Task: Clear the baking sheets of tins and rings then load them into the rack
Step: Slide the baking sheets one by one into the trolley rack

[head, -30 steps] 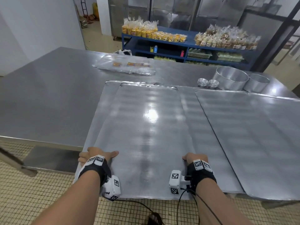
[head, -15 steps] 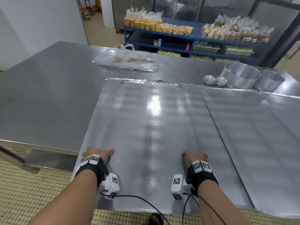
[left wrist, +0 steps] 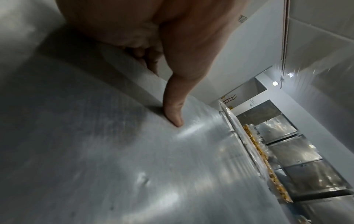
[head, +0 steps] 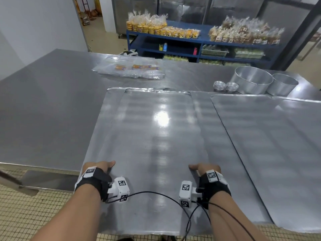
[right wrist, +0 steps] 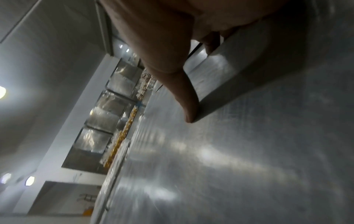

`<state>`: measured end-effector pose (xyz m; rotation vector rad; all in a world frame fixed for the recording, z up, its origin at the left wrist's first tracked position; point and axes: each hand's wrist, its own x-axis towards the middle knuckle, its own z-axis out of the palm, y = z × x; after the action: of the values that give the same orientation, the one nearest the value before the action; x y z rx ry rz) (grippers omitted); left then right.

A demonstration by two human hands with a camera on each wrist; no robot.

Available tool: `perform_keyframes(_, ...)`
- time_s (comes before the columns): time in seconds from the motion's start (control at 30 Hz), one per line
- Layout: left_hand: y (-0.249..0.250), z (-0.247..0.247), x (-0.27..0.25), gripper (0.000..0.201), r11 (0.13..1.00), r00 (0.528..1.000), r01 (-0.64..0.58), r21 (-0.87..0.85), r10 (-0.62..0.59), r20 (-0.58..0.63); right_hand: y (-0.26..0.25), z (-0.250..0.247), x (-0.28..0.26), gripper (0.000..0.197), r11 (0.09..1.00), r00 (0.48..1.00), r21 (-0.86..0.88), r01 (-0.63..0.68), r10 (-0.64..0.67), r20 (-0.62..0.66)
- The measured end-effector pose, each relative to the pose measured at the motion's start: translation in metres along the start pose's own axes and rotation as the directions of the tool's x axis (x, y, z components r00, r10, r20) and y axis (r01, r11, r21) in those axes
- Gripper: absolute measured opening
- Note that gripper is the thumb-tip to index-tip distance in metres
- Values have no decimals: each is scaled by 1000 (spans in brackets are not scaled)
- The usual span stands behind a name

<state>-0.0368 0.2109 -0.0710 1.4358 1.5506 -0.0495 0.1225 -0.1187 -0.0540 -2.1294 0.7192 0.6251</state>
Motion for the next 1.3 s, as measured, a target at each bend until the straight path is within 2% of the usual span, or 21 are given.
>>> perform_keyframes(0.07, 1, 0, 11, 61, 1000, 999, -19, 1, 19, -45, -3, -6, -11, 58, 999, 1000, 34, 6, -7, 11)
perform_keyframes(0.2, 19, -15, 0, 59, 999, 999, -40, -14, 40, -30, -4, -7, -32, 40, 998, 1000, 57, 17, -17, -1)
perform_keyframes(0.3, 28, -30, 8, 49, 995, 996, -92, -27, 92, -1, -1, -1, -54, 45, 991, 999, 133, 19, -13, -46)
perform_keyframes(0.4, 37, -42, 13, 47, 985, 985, -172, 15, 171, 34, 8, 8, -72, 40, 979, 998, 205, 6, 5, -56)
perform_keyframes(0.57, 57, -49, 3, 45, 953, 953, -298, 46, 295, 75, 32, 13, -100, 51, 908, 992, 420, -7, 60, -114)
perform_keyframes(0.8, 88, -25, -24, 34, 897, 878, -434, 88, 400, 262, 62, -11, -139, 27, 807, 944, 584, -82, 251, -214)
perform_keyframes(0.93, 101, 1, -51, 53, 850, 827, -508, 138, 437, 355, 85, -33, -161, 31, 717, 908, 694, -63, 330, -259)
perform_keyframes(1.03, 108, 29, -78, 60, 812, 779, -562, 156, 456, 431, 105, -50, -174, 31, 659, 881, 751, -32, 373, -290)
perform_keyframes(1.17, 110, 72, -117, 45, 763, 712, -624, 170, 465, 526, 135, -79, -192, 26, 596, 821, 802, -34, 474, -318)
perform_keyframes(1.3, 100, 116, -159, 40, 731, 661, -657, 183, 441, 607, 168, -108, -208, 23, 528, 761, 849, 0, 550, -343)
